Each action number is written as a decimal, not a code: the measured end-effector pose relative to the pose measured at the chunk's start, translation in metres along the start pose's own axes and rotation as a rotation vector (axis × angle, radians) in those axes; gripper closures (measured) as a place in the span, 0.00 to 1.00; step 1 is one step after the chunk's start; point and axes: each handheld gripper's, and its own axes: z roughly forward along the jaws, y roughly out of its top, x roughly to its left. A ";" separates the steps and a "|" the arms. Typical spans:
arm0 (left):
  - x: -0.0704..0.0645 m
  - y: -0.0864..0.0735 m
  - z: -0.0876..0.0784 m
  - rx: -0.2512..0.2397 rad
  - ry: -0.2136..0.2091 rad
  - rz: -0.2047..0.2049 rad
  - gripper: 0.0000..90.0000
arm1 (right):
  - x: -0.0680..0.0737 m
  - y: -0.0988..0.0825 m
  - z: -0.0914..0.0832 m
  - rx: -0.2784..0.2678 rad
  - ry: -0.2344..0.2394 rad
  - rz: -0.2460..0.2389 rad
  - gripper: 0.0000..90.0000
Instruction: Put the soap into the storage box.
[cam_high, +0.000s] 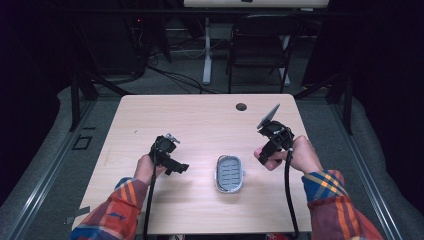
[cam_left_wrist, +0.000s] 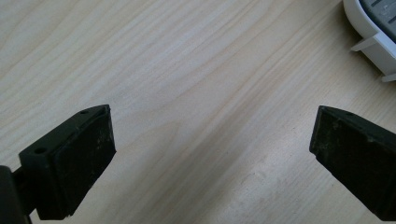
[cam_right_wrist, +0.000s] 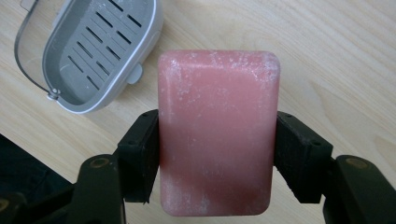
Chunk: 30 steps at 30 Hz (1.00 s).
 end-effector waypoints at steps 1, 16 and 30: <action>0.000 0.000 0.000 0.000 0.000 0.000 0.00 | 0.000 0.000 0.000 0.000 0.000 0.000 0.41; 0.000 0.000 -0.001 -0.003 -0.002 0.003 0.00 | 0.024 0.023 0.005 0.019 0.010 -0.030 0.41; 0.001 0.000 0.000 -0.003 -0.006 0.003 0.00 | 0.044 0.041 0.023 0.054 0.038 -0.057 0.41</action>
